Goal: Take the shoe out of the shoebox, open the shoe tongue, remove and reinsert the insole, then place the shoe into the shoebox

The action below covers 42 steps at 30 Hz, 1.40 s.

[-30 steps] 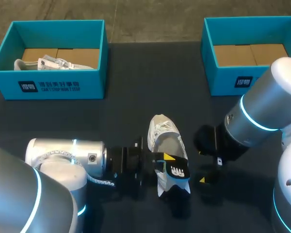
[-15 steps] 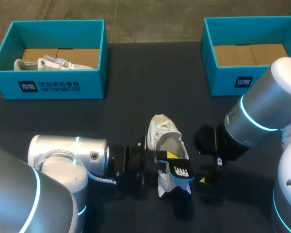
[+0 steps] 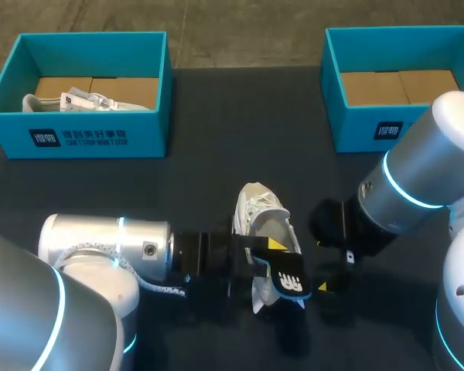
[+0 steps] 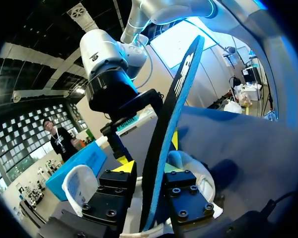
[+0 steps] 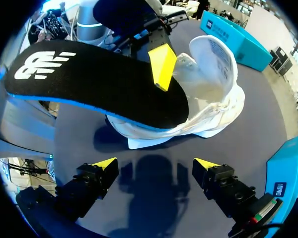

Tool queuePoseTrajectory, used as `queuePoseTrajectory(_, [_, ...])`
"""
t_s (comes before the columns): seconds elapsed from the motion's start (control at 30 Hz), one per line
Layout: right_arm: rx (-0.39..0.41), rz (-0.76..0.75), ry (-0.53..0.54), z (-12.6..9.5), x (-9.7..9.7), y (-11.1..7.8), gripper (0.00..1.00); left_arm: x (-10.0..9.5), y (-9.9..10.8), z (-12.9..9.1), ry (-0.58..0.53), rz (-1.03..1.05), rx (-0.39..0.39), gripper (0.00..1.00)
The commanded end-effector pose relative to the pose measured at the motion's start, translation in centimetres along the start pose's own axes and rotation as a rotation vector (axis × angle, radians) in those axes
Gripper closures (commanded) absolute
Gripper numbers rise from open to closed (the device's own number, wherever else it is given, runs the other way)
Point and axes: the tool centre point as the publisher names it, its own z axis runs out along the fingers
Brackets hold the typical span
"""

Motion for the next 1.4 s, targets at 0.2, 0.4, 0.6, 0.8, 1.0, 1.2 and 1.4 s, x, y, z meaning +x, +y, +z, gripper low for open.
queuePoseTrajectory(0.2, [0.002,0.002,-0.004,0.2,0.1,0.1,0.0,0.4,-2.5,0.5,0.0,-0.007,-0.047,0.69])
queuePoseTrajectory(0.4, [0.002,0.002,-0.004,0.2,0.1,0.1,0.0,0.4,-2.6,1.1,0.004,-0.011,-0.072,0.71])
queuePoseTrajectory(0.6, [0.002,0.002,-0.004,0.2,0.1,0.1,0.0,0.3,-2.0,1.7,0.005,-0.021,-0.095,0.84])
queuePoseTrajectory(0.8, [0.002,0.002,-0.004,0.2,0.1,0.1,0.0,0.5,-1.4,1.6,0.0,-0.02,-0.101,1.0])
queuePoseTrajectory(1.0, [0.002,0.002,-0.004,0.2,0.1,0.1,0.0,0.7,-0.8,1.3,-0.006,-0.02,-0.088,1.0])
queuePoseTrajectory(1.2, [0.002,0.002,-0.004,0.2,0.1,0.1,0.0,1.1,-0.4,0.9,-0.002,-0.012,-0.093,1.0])
queuePoseTrajectory(1.4, [0.002,0.002,-0.004,0.2,0.1,0.1,0.0,1.1,0.7,0.6,-0.01,-0.013,-0.1,1.0])
